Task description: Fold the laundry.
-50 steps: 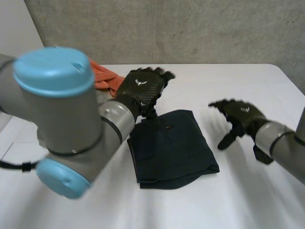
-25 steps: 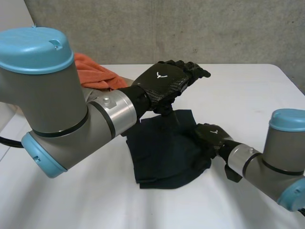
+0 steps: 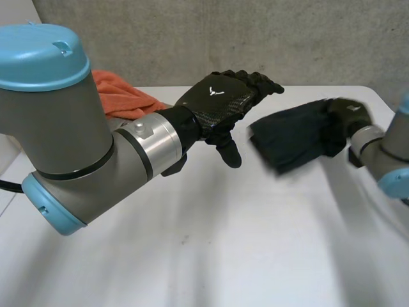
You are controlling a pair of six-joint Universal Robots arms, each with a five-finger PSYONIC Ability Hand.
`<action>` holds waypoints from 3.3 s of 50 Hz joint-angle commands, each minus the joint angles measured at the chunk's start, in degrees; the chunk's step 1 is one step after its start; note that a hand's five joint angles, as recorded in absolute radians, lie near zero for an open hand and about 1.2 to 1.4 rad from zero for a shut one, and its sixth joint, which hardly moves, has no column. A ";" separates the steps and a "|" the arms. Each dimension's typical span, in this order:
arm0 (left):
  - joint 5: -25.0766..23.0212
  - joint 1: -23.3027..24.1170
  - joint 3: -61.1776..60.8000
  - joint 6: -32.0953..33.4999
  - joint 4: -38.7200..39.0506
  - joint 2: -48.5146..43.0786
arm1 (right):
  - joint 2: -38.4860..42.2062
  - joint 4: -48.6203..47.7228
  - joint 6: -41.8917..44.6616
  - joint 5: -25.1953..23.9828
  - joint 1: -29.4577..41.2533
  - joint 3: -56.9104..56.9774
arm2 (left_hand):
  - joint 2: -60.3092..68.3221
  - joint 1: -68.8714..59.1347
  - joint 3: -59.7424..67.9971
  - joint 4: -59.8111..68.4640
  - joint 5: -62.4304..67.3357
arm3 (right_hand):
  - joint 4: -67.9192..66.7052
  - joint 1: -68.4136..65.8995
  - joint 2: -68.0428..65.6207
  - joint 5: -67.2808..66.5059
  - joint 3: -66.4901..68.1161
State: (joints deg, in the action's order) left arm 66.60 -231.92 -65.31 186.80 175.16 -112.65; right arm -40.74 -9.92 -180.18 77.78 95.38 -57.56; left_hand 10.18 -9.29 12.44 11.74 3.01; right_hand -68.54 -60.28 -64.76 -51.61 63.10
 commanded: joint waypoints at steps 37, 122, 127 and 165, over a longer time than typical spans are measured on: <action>0.11 2.26 0.01 -1.09 0.09 1.73 | 3.85 0.53 17.66 10.90 -14.26 15.75 | 0.70 -1.60 -1.56 -0.85 -2.12 | 58.54 50.28 54.76 51.61 -53.10; 13.12 4.28 0.71 -14.28 17.41 -15.58 | -35.03 1.83 25.66 -5.18 2.61 -36.13 | 10.54 -11.43 8.28 8.98 7.71 | 58.54 50.28 54.76 51.61 -53.10; 14.08 0.08 -0.08 -9.09 16.44 -10.76 | -33.18 2.44 25.93 -5.71 2.96 -36.04 | 2.05 -2.94 -0.21 0.50 -0.77 | 58.54 50.28 54.76 51.61 -53.10; 9.34 -28.32 29.01 25.81 13.89 -44.32 | -27.73 2.36 31.38 -4.74 12.28 -39.56 | 22.69 -23.59 20.43 21.14 19.87 | 58.54 50.28 54.76 51.61 -53.10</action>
State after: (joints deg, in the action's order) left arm 78.02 -258.78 -39.64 212.66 189.64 -154.21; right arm -68.34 -7.56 -148.67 72.00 108.04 -96.13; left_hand 18.54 -18.99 18.41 18.74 9.01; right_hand -12.20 -12.72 -11.96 -2.88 12.07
